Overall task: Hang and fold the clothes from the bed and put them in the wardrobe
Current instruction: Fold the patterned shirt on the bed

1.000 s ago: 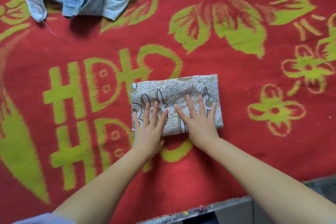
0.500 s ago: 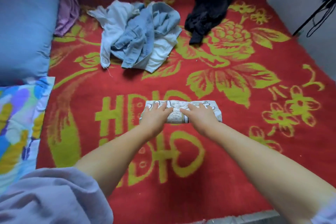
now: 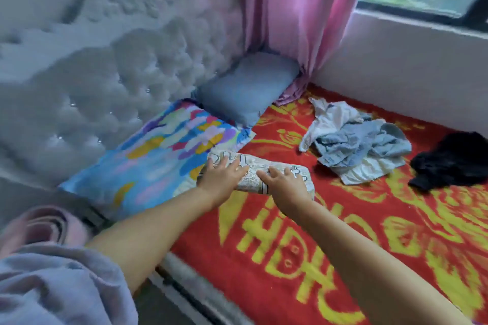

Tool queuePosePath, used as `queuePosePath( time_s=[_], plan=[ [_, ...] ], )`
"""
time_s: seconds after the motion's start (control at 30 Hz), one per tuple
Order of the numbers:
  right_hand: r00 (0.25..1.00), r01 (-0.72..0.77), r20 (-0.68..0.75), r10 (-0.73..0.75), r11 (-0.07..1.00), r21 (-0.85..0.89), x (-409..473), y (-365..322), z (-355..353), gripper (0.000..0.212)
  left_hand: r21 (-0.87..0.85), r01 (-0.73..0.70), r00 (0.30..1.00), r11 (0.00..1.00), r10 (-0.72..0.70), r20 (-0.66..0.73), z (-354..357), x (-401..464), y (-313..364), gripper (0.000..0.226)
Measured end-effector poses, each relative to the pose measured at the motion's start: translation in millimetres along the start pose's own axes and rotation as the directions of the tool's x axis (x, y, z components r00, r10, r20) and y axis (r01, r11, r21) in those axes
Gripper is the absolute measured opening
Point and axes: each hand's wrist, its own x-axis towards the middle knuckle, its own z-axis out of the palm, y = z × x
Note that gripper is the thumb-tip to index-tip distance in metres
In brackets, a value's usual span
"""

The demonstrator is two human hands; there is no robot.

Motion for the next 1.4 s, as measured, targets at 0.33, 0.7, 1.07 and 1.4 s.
queuePosePath(
  time_s=[0.33,0.7,1.07,1.4],
  plan=[
    [0.743,0.669,0.100,-0.662,0.729,-0.145,-66,-272,-4,0.072,-0.122,0.670,0.735,0.733,-0.631,0.249,26,-335,-73,0.061],
    [0.348,0.937,0.310,-0.885,0.313,-0.157,-272,-561,69,0.068,-0.023,0.929,0.349,0.370,-0.851,0.392,93,-697,-55,0.057],
    [0.293,0.956,0.390,-0.873,0.281,-0.088,-378,-756,133,0.062,-0.012,0.945,0.292,0.326,-0.828,0.479,174,-911,-101,0.069],
    [0.329,0.941,0.451,-0.830,0.328,-0.082,-304,-865,185,0.074,-0.058,0.921,0.355,0.385,-0.769,0.531,273,-928,-217,0.065]
  ],
)
